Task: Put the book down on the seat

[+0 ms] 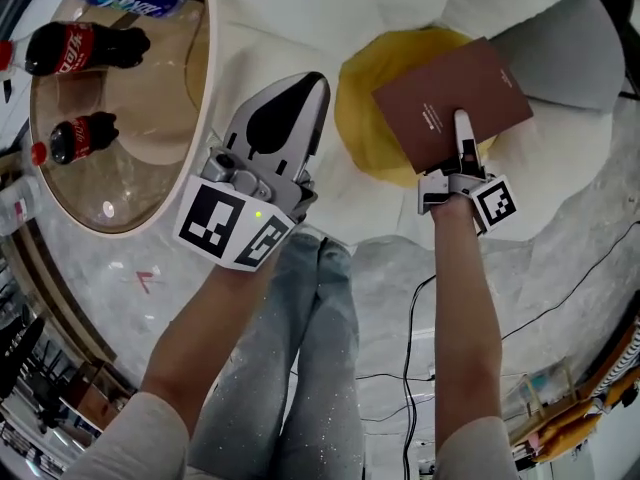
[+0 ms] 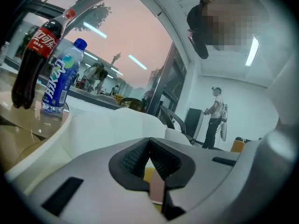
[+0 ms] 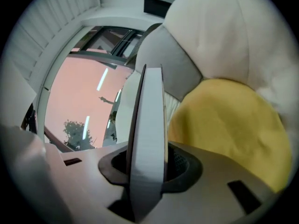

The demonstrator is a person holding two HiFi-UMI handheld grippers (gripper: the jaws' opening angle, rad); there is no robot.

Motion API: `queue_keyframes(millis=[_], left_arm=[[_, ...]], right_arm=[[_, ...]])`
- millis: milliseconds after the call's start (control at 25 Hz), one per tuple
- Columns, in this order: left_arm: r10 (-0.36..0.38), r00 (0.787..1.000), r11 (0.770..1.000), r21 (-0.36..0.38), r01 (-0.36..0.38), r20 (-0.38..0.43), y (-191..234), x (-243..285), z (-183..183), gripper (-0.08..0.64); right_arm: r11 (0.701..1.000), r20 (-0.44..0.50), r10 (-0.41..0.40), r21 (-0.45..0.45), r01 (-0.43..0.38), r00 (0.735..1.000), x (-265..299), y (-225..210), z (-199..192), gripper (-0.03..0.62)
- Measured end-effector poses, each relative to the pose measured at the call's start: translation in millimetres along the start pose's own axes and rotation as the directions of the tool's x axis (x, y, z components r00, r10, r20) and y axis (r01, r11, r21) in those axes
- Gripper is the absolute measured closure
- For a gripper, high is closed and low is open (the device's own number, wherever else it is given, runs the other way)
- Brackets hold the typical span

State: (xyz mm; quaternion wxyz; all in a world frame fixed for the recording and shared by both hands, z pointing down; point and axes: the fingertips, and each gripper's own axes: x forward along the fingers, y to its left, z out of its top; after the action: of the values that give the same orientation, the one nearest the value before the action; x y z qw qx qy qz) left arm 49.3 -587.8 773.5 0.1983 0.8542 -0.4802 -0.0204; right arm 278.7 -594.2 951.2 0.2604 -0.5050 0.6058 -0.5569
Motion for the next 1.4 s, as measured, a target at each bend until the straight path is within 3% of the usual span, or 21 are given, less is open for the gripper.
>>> queue_keyframes(millis=[160,360,600,760,1080,1280,1400], left_arm=[[-0.011,1.0,1.0,-0.007,0.011,-0.018,-9,2,-12,0.545],[-0.035,0.998,0.999,-0.028,0.034,-0.045,-16,2,-25,0.545],[-0.043,0.998,0.998,-0.051,0.04,-0.055,-24,0,-34,0.545],[-0.06,0.996,0.997,-0.054,0.057,-0.059,-32,-4,-33,0.545],[-0.06,0.995,0.997,-0.047,0.056,-0.08,-38,-12,-32,0.545],[-0.063,0.995,0.997,-0.038,0.06,-0.082,-43,-14,-26,0.545],[-0.067,0.994,0.997,-0.033,0.064,-0.085,-46,-14,-24,0.545]], right_arm=[[0.995,-0.016,-0.017,0.102,0.019,1.0,1,-16,-5,0.437],[0.991,-0.105,-0.118,0.043,0.123,0.987,2,-37,-25,0.437],[0.985,-0.16,-0.154,0.052,0.164,0.975,-3,-48,-35,0.437],[0.98,-0.184,-0.196,0.003,0.2,0.963,-13,-48,-38,0.434],[0.958,-0.237,-0.282,-0.009,0.288,0.93,-33,-51,-50,0.322],[0.931,-0.225,-0.362,-0.042,0.363,0.904,-57,-59,-43,0.318],[0.926,-0.215,-0.373,-0.03,0.376,0.903,-69,-62,-39,0.318]])
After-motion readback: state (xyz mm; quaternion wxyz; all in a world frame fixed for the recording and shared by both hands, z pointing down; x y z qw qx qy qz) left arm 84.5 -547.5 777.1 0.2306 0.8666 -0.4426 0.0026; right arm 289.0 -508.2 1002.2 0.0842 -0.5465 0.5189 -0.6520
